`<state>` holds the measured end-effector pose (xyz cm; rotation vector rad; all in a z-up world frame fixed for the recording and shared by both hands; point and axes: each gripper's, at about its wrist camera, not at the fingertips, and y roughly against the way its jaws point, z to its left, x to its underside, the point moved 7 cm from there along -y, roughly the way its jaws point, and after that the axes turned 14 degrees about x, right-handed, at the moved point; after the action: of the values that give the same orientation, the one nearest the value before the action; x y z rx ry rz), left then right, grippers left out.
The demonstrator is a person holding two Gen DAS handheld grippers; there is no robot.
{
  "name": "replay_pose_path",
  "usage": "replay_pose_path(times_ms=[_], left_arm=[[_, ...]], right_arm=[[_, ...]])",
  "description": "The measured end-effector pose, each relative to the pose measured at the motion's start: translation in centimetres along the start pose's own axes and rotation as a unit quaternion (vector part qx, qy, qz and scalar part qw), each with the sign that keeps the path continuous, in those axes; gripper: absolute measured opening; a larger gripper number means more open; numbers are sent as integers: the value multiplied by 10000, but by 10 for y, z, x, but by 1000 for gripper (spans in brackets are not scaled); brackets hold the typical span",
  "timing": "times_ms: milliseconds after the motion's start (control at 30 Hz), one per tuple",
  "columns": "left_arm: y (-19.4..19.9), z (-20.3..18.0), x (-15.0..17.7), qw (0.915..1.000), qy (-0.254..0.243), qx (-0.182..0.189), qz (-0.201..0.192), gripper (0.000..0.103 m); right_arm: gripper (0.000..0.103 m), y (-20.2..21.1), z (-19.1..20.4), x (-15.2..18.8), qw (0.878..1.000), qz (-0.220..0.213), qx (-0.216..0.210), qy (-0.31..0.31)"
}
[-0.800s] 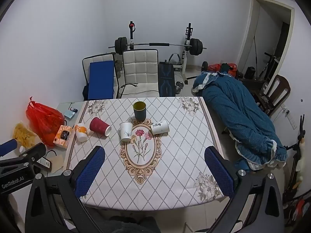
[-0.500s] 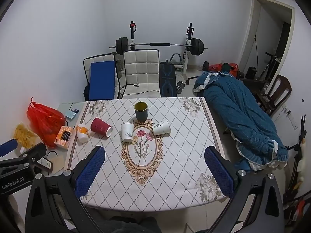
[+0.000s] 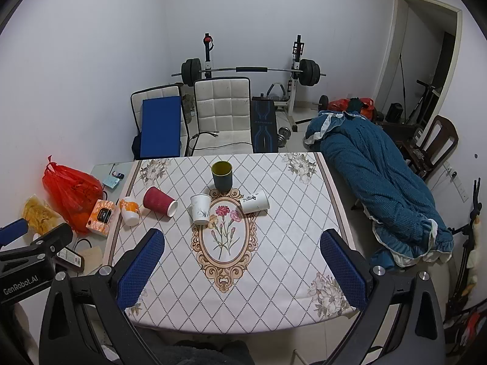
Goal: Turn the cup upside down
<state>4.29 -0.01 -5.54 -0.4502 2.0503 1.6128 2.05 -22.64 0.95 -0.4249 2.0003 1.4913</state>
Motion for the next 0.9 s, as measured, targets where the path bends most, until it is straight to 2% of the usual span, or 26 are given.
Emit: replay_pose_path(times_ms=[900], left_arm=[[-4, 1, -8, 10000, 11, 5, -2, 103]], right_arm=[[103, -4, 2, -4, 10000, 22, -29, -7]])
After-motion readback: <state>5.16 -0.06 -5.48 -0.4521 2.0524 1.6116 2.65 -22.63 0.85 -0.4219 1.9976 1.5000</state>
